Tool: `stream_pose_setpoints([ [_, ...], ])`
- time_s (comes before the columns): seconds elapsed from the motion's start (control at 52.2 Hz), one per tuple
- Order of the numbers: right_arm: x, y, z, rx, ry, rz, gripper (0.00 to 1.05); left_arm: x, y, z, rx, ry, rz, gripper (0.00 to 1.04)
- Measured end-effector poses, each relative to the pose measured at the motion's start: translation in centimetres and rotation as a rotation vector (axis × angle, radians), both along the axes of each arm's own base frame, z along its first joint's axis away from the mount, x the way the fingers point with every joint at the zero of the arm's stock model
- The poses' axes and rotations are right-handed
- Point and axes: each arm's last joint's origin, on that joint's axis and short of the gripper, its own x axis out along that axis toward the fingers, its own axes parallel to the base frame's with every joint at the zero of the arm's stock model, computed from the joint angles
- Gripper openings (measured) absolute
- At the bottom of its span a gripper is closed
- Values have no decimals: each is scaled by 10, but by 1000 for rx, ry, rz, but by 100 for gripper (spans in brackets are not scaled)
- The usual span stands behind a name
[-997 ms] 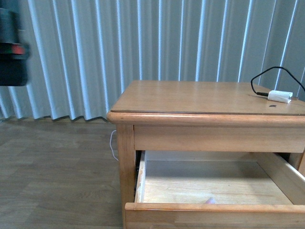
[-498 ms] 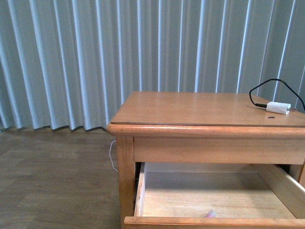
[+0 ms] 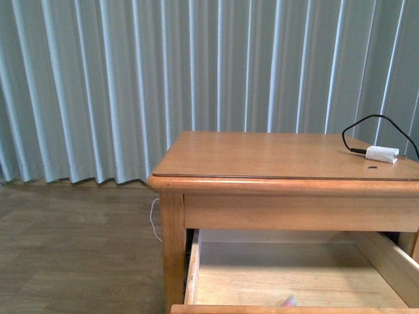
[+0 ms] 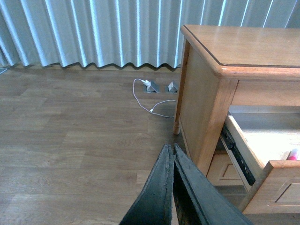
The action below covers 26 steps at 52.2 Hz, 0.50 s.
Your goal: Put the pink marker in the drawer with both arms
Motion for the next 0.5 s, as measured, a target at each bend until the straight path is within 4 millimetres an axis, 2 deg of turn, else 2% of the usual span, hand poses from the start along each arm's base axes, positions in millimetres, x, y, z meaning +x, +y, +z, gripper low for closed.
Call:
stream_pose_setpoints([
  [0.153, 0, 0, 0, 0, 0, 0, 96, -4, 11, -8, 1, -6, 14, 4],
  [0.498, 0, 0, 0, 0, 0, 0, 96, -10, 11, -20, 2, -5, 8, 4],
])
